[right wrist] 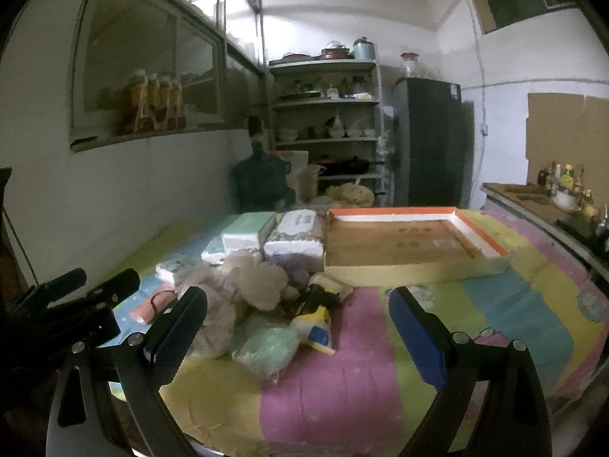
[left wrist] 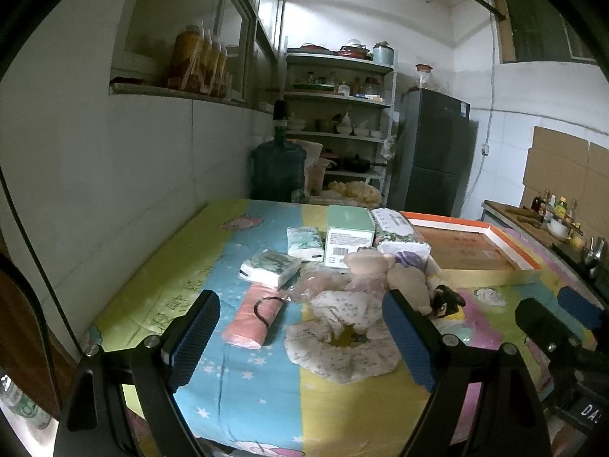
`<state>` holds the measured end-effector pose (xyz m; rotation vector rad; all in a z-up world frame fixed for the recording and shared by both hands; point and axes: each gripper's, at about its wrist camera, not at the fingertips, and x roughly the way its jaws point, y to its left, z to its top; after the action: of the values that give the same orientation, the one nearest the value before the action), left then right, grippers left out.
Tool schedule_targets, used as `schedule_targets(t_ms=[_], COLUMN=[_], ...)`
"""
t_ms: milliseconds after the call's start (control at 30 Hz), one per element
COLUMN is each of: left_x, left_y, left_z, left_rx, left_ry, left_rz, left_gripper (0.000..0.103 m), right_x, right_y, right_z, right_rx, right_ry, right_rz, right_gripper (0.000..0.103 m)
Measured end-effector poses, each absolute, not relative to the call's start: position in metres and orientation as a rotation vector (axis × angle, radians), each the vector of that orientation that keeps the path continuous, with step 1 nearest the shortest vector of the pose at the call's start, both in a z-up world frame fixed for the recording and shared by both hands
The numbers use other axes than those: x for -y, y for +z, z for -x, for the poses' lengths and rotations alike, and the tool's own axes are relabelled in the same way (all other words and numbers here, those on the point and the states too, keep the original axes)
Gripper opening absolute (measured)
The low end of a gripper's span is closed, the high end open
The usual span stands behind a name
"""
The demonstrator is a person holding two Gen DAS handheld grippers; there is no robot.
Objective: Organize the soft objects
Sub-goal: 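Grasp the floral cloth ring with left gripper while right grasps the bagged green ball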
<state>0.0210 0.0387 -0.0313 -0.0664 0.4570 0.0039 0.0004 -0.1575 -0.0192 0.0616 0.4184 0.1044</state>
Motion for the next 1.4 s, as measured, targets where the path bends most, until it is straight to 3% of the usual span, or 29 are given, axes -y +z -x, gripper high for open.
schedule_targets(t_ms=[567, 633, 700, 733, 833, 867, 967, 1400], left_x=[-0.06, -0.059, -0.058, -0.058, -0.056, -0.055, -0.053, -0.038], left_y=[-0.065, -0.068, -0.071, -0.073, -0.078, -0.081, -0.088, -0.116], left_z=[-0.034, -0.038, -0.041, -0.043, -0.049, -0.052, -0.057, -0.085], left_rx=[-0.507, -0.516, -0.524, -0.53, -0.549, -0.556, -0.575, -0.657], left_ry=[-0.053, -0.065, -0.073, -0.077, -0.082, -0.083, -0.09, -0.151], left_rz=[0.107, 0.106, 0.105, 0.105, 0.103, 0.103, 0.105, 0.127], left_gripper=[0.087, 0.087, 0.087, 0.087, 0.088, 0.087, 0.087, 0.061], right_x=[0.148, 0.147, 0.145, 0.143, 0.142, 0.142, 0.141, 0.146], right_y=[-0.082, -0.086, -0.091, -0.093, -0.098, -0.098, -0.098, -0.088], right_z=[-0.038, -0.044, -0.05, -0.053, -0.061, -0.062, -0.063, -0.054], right_rx=[-0.573, -0.591, -0.614, -0.628, -0.642, -0.64, -0.632, -0.586], right_ry=[0.178, 0.184, 0.201, 0.211, 0.231, 0.244, 0.25, 0.268], right_rz=[-0.109, -0.111, -0.114, -0.114, -0.122, -0.127, -0.119, -0.101], right_gripper=[0.094, 0.088, 0.066, 0.061, 0.057, 0.05, 0.048, 0.046])
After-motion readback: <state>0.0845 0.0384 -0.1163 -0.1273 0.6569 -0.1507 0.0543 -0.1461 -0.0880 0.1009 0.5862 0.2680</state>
